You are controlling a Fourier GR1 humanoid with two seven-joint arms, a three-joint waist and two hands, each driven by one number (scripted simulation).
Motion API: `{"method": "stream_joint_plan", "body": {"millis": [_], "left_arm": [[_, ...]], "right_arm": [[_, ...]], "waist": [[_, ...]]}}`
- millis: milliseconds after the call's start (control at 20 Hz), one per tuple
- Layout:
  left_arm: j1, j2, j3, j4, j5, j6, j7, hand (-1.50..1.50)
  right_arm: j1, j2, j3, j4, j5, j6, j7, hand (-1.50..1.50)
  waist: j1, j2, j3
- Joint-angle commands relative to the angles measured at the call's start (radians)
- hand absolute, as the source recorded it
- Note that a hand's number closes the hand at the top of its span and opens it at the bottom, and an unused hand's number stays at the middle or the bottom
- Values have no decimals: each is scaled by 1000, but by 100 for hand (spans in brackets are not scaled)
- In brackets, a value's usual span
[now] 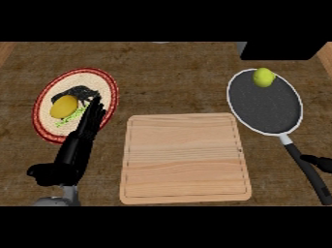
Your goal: Pick the pear from the cutting board and place it in the pan
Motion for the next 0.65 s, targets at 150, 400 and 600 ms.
{"method": "stream_joint_plan", "body": {"millis": [150,400,600], "left_arm": [[101,-29,-42,-16,-40,0,-84,0],[-32,-15,22,-11,-3,-16,35,0],[-28,6,54,106,-1,-44,-79,0]], "right_arm": [[44,3,8,-138,1,-43,90,-150],[20,9,33,-23,55,-84,1,-150],[57,-24,37,-161,94,-116,64,-150]], "waist": [[2,0,0],[2,1,0],[-1,1,0]]}}
